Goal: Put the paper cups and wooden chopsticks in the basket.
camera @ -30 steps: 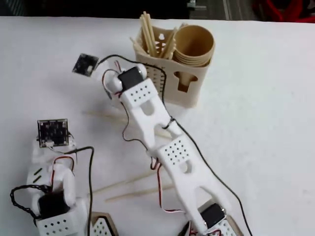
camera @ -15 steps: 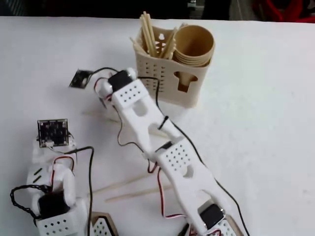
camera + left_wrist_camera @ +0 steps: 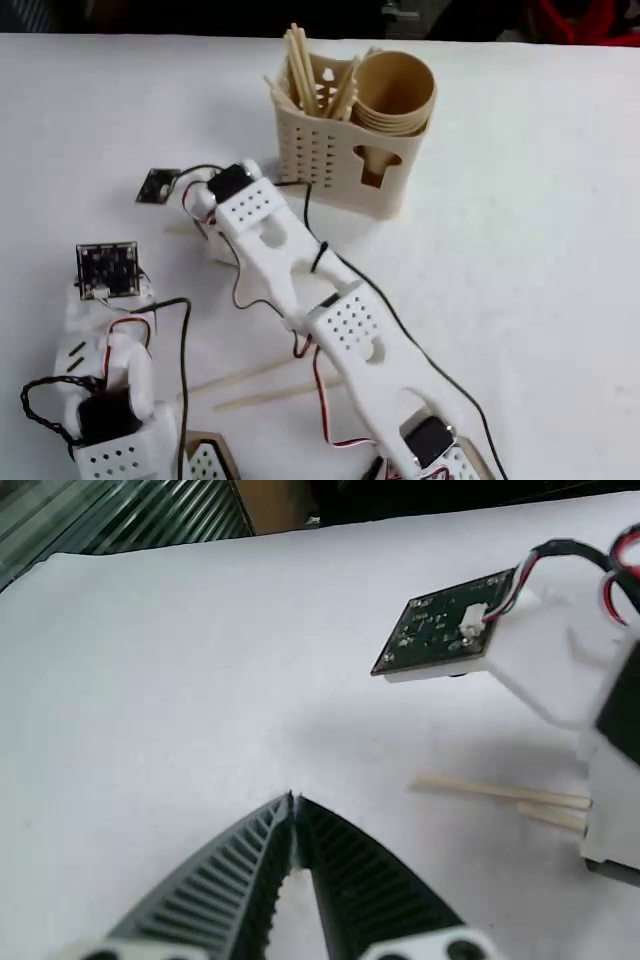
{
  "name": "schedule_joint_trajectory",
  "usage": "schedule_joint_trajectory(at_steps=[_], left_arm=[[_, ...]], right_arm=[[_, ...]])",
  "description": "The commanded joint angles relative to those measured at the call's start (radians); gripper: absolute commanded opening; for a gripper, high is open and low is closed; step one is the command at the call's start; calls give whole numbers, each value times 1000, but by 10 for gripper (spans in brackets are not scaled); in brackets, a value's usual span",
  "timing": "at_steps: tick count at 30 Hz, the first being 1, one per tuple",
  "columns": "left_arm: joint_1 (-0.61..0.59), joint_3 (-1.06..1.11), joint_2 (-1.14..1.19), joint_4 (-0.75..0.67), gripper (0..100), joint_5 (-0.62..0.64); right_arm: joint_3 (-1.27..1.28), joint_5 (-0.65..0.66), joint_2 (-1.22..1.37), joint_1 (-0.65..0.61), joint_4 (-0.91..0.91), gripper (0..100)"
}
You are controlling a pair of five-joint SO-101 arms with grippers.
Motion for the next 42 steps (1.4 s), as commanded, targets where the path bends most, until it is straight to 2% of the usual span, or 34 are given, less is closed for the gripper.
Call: schedule_joint_trajectory(at_steps=[1,5,10,11,16,20,28,37,39,42], left_arm=[[-7,-6,-10,-12,24,-9],[-7,-6,-10,-11,24,-9],[-7,-6,-10,-11,24,-9],[-7,-6,-10,-11,24,-9],[-7,-6,-10,-11,24,-9],[-7,-6,-10,-11,24,-9],[-7,-5,-10,-12,24,-9],[-7,-5,-10,-12,24,-9],[-7,-5,-10,-12,24,-9],[-7,-5,-10,-12,24,-9]], right_arm=[[-78,25,31,15,-12,233],[-86,103,67,16,-5,209],[-87,112,67,12,2,26],[-87,112,67,10,2,14],[-89,112,64,10,35,19],[-167,106,8,10,128,19],[-175,71,-128,58,127,19],[-84,60,-180,36,127,19],[-51,61,-174,15,125,32],[-6,61,-170,-4,124,117]])
